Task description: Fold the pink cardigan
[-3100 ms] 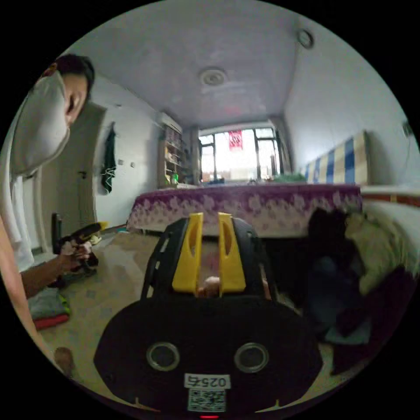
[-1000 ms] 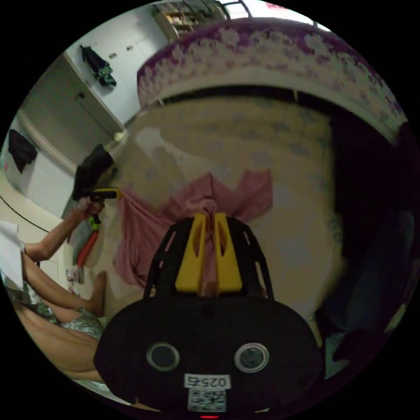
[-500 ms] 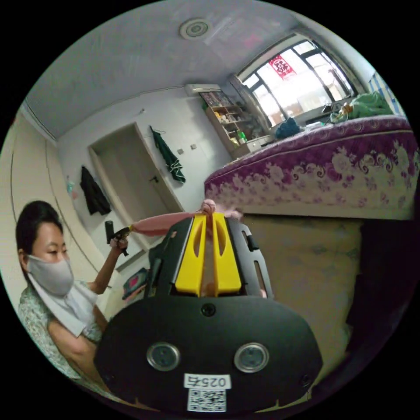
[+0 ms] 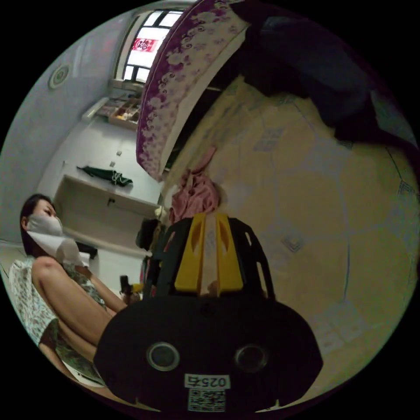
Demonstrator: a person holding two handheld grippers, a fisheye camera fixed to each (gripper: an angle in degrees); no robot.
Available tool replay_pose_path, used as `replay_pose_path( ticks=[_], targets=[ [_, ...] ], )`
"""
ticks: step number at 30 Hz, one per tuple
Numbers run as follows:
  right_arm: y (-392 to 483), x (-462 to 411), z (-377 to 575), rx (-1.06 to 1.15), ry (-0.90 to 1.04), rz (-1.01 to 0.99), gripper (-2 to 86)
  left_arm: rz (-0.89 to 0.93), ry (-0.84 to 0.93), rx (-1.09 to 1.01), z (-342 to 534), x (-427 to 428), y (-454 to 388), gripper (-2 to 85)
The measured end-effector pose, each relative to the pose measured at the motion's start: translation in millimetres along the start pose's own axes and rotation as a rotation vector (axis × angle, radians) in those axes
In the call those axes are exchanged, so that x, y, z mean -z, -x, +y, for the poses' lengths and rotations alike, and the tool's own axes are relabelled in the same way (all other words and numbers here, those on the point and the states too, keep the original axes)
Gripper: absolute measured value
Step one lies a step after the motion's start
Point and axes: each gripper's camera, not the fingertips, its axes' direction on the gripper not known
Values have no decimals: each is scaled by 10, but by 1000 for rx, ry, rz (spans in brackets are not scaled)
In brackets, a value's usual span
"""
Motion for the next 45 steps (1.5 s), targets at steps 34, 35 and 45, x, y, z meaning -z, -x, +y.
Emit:
replay_pose_path(
  ticks=[34, 35, 45],
  targets=[
    [1297, -1572, 463, 557, 473, 31, -5, -420, 229, -434, -864, -866, -832, -16],
    [1234, -1766, 660, 573, 520, 114, 0, -427, 250, -328, -625, -930, -623, -15],
    [1524, -2313, 1324, 740, 474, 217, 123, -577, 228, -561, -221, -937, -1008, 81]
  ],
)
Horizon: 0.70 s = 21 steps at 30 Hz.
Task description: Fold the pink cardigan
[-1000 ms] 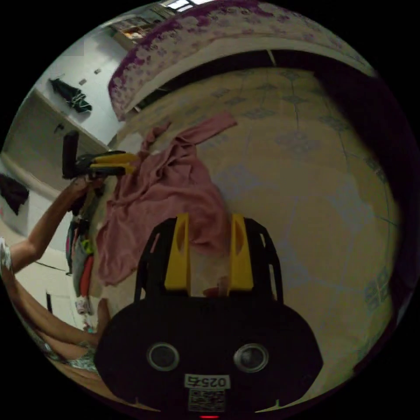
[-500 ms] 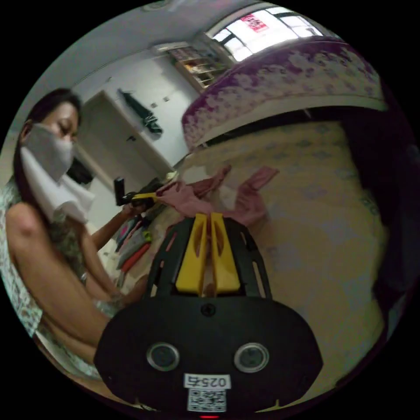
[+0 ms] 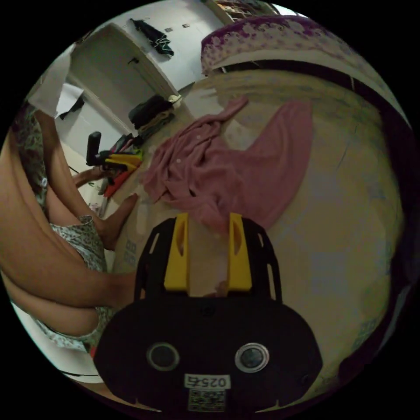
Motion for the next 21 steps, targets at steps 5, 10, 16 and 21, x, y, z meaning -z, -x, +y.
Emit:
replay_pose_path(
  ticks=[5, 10, 16, 21],
  targets=[
    [175, -301, -291, 186, 151, -9, 155, -33, 153, -467, -440, -121, -184, 91],
    [252, -846, -418, 324, 339, -30, 43, 11, 378, -684, -328, -726, -126, 57],
    [339, 109, -1194, 228, 75, -301, -8, 229, 260, -382, -892, 92, 442, -14],
    [511, 1660, -2044, 317, -277, -157, -9, 268, -131, -331, -1565, 2071, 1020, -15]
  ],
)
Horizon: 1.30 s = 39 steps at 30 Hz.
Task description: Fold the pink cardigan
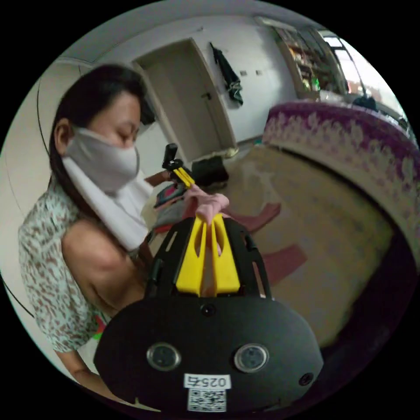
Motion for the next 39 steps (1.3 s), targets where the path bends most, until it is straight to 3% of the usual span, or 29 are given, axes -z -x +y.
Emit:
replay_pose_path(
  ticks=[4, 7, 9, 12, 16, 20, 24, 26, 28, 30, 34, 37, 39],
  targets=[
    [-432, 109, -503, -13, 10, 176, -9, -113, -118, 98, -458, 610, 541, -15],
    [-964, 200, -580, -214, -32, 145, -9, -155, -116, 169, -990, 522, 1081, -16],
    [-1078, 635, -417, -366, -274, 45, -9, -115, -151, 205, -1473, 280, 1380, -16],
    [-705, 1127, -262, -339, -431, 64, -9, -76, -238, 136, -2169, -23, 1442, -16],
    [-91, 897, -385, -272, -214, 49, -9, 110, -434, 70, -2879, -114, 1407, -16],
    [77, -414, -506, -226, 67, 41, -8, 167, -332, 54, -3079, -471, 1490, -15],
    [-344, -2189, -310, -197, 132, -26, 2, 130, -83, 52, -2200, -939, 1854, -7],
    [-599, -2983, -155, -226, 155, -63, 23, 271, -19, 145, -1458, -1137, 2232, 14],
    [-799, -3728, 36, -285, 161, -159, 68, 445, -77, 355, -515, -1241, 2664, 27],
    [-911, -4480, 282, -360, 233, -390, 121, 405, -290, 646, 801, -1076, 2953, 26],
    [-660, -4548, 419, -220, 271, -448, 157, 273, -553, 881, 2173, -691, 2608, 40],
    [-586, -4231, 376, -99, 292, -373, 171, 136, -483, 956, 2503, -671, 2057, 43],
    [-812, -3992, 274, -44, 331, -182, 165, 52, -349, 956, 2410, -885, 1684, 48]
  ],
)
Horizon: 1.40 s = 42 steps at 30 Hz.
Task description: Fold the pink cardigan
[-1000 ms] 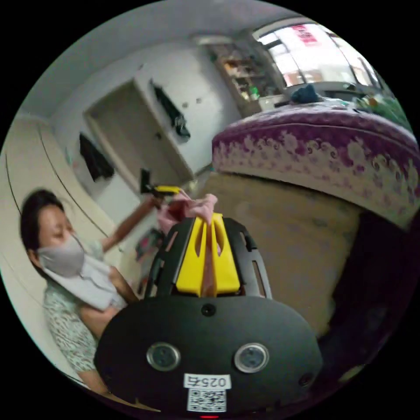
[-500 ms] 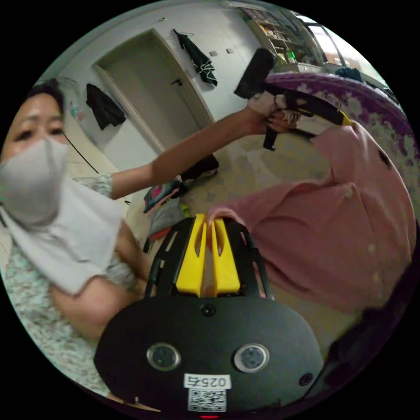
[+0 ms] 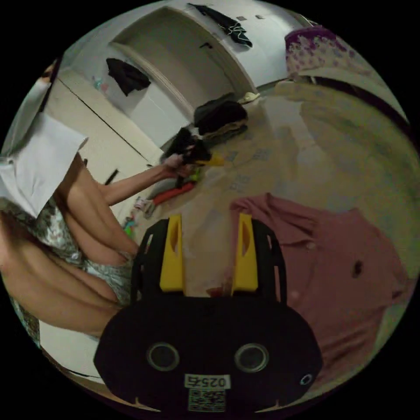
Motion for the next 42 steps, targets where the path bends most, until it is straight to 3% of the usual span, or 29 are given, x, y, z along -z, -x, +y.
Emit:
replay_pose_path(
  ticks=[3, 7, 11, 17, 22, 24, 26, 31, 36, 40, 42],
  targets=[
    [-503, 184, -106, -10, 134, 239, 150, -95, 88, -23, 177, -474, -259, 65],
    [-1090, 70, -264, -30, 294, 322, 128, -112, 184, 0, 141, -1012, -330, 70],
    [-1368, -280, -520, 2, 414, 335, 123, -249, 247, -53, 40, -1218, -457, 63],
    [-1331, -1055, -720, 124, 770, 443, 124, -278, 370, -99, 178, -1622, -574, 12],
    [-957, -1159, -821, 183, 795, 458, 2, -310, 444, -240, 443, -1932, -907, -15],
    [-717, -980, -839, 145, 701, 474, -7, -492, 388, -346, 622, -1898, -1180, -14],
    [-431, -685, -847, 135, 566, 536, -9, -562, 296, -403, 745, -1743, -1376, -14],
    [613, 377, -820, 99, 146, 788, -10, -526, 3, -412, 856, -1038, -1887, -13],
    [1968, 1412, -668, 68, -256, 1039, -10, -603, -383, -611, 1086, -136, -3134, -14],
    [2783, 1930, -395, 51, -554, 1083, -10, -616, -669, -694, 1518, 496, -3902, -14],
    [3305, 2216, -147, 53, -794, 964, -10, -627, -861, -736, 1935, 834, -4317, -14]
  ],
)
